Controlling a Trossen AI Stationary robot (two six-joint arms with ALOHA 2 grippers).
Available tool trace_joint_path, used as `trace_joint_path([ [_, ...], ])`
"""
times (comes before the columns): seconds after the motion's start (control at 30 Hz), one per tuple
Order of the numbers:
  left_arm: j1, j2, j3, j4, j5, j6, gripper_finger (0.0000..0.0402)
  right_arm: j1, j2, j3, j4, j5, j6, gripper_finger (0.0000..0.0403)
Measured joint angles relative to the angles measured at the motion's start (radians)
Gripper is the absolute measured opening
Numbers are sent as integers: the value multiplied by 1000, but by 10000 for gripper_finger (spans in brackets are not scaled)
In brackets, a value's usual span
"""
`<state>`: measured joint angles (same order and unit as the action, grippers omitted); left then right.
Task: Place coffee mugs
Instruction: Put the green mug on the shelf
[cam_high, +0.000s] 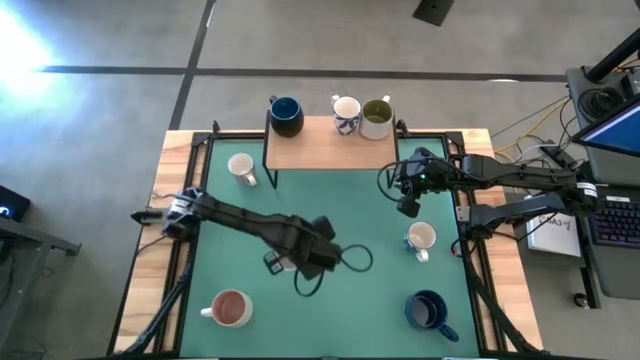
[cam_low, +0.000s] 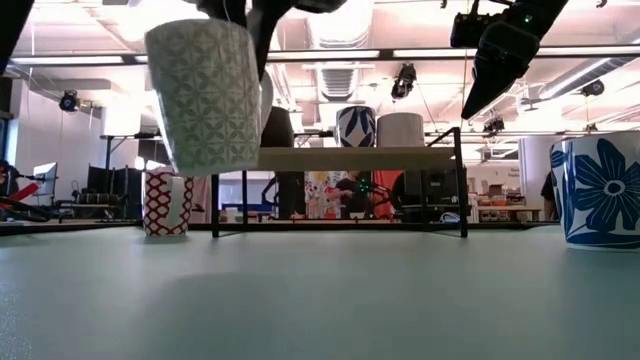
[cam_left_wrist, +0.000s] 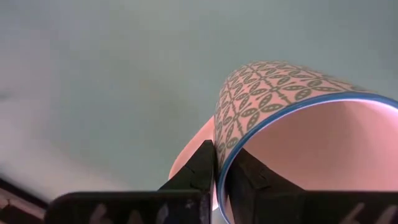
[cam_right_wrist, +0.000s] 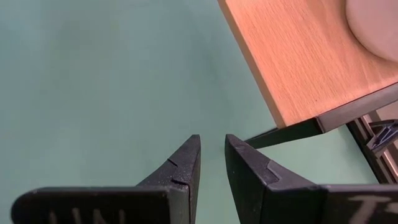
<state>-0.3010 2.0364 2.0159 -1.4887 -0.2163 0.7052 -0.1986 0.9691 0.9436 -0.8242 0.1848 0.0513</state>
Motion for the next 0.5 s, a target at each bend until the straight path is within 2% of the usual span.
trace_joint_path([
  [0.23,143,-54,30,5,4,57,6,0,0,0,0,0,0,63],
  [0.5,306,-77,179,-27,131,77,7,0,0,0,0,0,0,63],
])
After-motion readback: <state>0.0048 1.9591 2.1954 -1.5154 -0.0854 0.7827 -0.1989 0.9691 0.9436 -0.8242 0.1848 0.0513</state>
